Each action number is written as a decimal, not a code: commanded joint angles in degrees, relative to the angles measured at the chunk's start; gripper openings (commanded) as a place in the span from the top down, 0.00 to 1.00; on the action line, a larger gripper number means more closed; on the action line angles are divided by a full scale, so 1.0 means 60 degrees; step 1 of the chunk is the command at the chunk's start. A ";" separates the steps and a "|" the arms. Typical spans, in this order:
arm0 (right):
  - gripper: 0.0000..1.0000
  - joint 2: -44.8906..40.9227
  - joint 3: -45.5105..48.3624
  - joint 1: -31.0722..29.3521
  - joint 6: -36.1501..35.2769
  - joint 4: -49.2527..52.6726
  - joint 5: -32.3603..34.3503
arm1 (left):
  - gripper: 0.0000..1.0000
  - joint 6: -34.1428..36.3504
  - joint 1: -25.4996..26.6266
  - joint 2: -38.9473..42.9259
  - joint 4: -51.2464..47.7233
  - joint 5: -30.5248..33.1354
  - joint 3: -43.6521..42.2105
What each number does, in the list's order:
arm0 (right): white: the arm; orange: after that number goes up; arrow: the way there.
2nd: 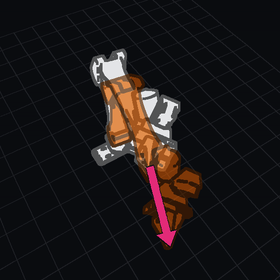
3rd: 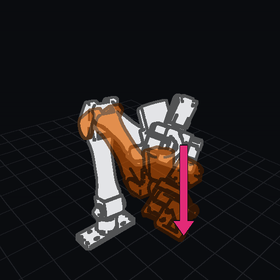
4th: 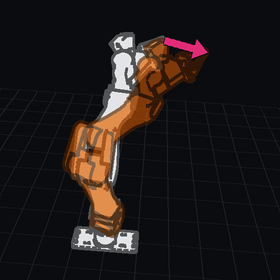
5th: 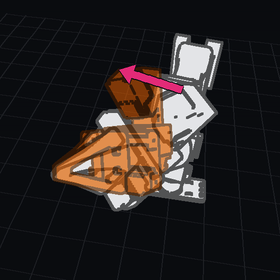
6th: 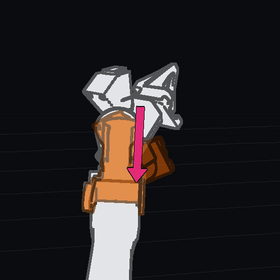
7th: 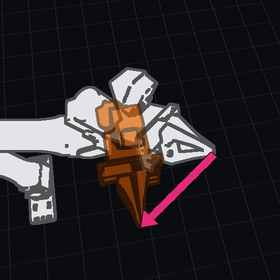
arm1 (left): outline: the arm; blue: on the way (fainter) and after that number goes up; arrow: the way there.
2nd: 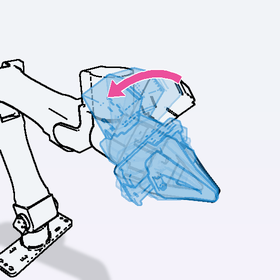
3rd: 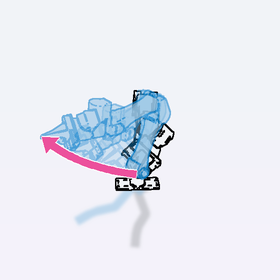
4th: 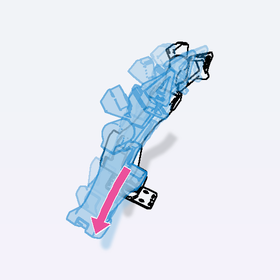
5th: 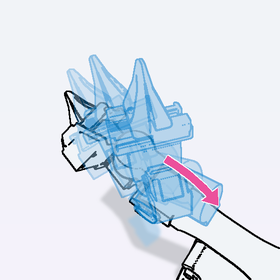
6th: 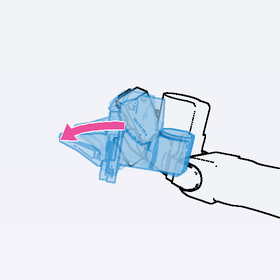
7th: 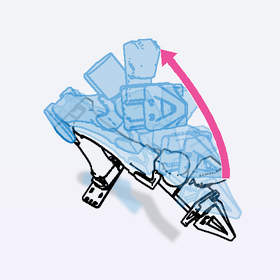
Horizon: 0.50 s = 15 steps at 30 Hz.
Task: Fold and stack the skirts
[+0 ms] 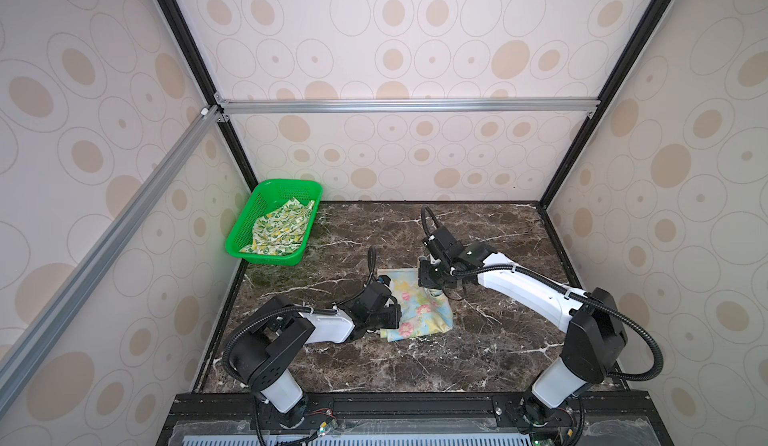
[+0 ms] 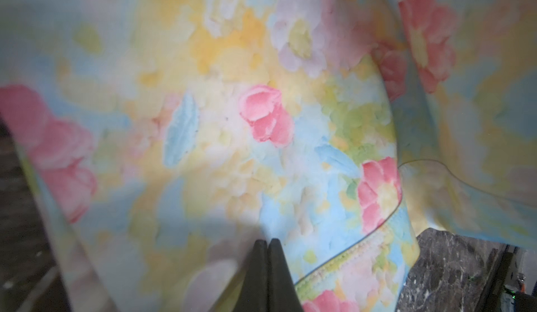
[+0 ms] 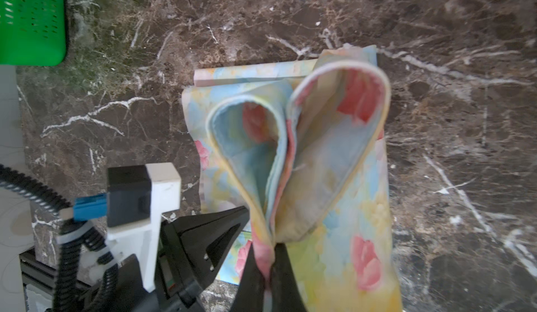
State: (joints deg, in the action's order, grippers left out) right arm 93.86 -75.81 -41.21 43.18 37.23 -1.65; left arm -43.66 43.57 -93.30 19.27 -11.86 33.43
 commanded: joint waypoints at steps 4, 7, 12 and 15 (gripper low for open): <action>1.00 -0.0147 0.0795 -0.0402 0.1243 -0.1308 0.0089 | 1.00 -0.0496 0.0281 -0.0564 0.0468 -0.0006 -0.0024; 1.00 -0.0241 0.1259 -0.0530 0.1616 -0.1874 0.0179 | 1.00 -0.0607 0.0289 -0.0660 0.0691 -0.0030 -0.0069; 1.00 -0.0255 0.1603 -0.0743 0.1966 -0.2535 0.0376 | 1.00 -0.0604 0.0297 -0.0620 0.0661 0.0101 0.0042; 1.00 -0.0169 0.1619 -0.0736 0.1966 -0.2649 0.0403 | 1.00 -0.0449 0.0309 -0.0278 0.0092 0.0278 0.0273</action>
State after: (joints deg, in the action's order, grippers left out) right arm 93.84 -66.41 -45.06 52.73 24.49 -0.58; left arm -46.24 44.75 -95.79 24.32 -11.64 33.71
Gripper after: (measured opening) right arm 0.052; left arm 0.047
